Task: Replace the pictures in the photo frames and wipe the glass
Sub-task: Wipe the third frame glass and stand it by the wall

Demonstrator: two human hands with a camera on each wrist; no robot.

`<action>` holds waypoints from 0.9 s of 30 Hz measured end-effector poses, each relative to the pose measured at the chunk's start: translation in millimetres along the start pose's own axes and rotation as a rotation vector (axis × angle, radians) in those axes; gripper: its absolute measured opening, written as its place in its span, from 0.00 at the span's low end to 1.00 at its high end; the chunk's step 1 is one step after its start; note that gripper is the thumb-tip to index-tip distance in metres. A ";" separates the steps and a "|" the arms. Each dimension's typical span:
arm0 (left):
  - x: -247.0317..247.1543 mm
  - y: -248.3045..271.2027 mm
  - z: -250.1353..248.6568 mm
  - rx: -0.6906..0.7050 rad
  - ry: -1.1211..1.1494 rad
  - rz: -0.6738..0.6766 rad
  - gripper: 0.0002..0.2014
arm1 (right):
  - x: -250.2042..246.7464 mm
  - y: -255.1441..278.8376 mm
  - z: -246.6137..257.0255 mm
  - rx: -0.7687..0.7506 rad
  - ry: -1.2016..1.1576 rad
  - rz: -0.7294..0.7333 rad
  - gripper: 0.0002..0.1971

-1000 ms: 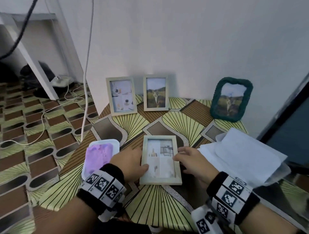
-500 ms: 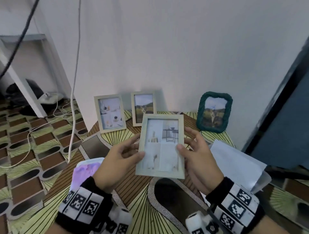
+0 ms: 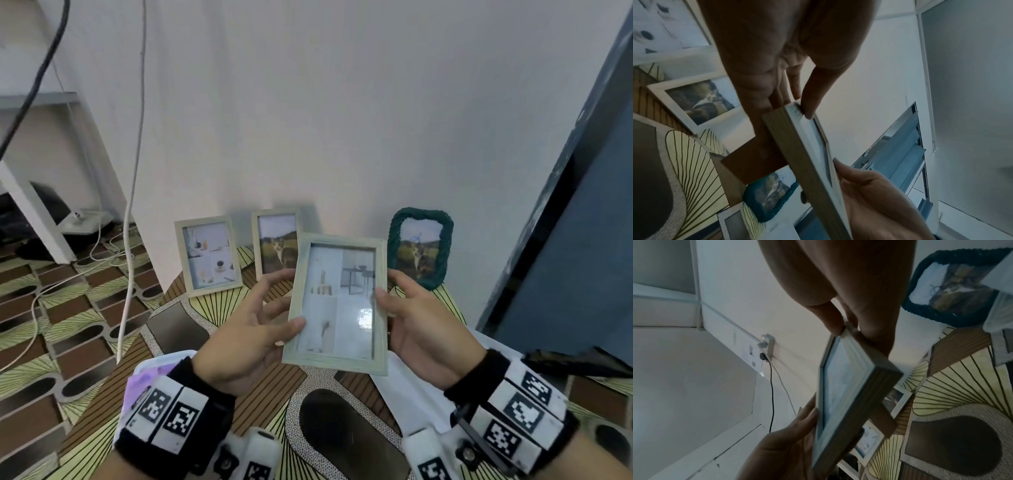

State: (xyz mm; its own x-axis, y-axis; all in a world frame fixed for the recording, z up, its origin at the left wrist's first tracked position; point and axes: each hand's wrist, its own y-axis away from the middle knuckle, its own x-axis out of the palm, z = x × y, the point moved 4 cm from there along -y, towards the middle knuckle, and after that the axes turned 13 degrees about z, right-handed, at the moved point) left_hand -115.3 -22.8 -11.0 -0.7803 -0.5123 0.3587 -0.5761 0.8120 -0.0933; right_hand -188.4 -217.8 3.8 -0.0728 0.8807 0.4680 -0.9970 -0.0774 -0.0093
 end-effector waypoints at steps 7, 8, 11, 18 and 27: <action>1.2 -3.8 8.8 -0.062 -0.001 -0.050 0.33 | -11.2 -3.5 -6.0 0.034 -0.028 -0.107 0.18; 1.3 -4.8 8.0 -0.066 -0.021 -0.054 0.33 | -11.6 -4.1 -4.4 0.024 -0.027 -0.108 0.20; 1.5 -9.8 1.7 -0.059 -0.114 -0.074 0.36 | -11.8 -7.6 5.2 -0.003 0.006 -0.087 0.23; -5.1 -41.5 -30.1 -0.029 -0.344 -0.109 0.34 | -26.1 -30.1 34.5 -0.048 0.074 -0.111 0.17; -31.2 -110.4 -43.1 -0.074 -0.414 -0.157 0.29 | -47.1 -91.9 60.5 -0.072 0.203 -0.174 0.18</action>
State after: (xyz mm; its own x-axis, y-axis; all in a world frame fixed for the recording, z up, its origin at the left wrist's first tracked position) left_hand -16.9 -84.4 28.2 -0.7250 -0.6875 -0.0402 -0.6882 0.7255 0.0044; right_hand -91.6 -280.5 36.1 0.1028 0.9540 0.2817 -0.9939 0.1102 -0.0107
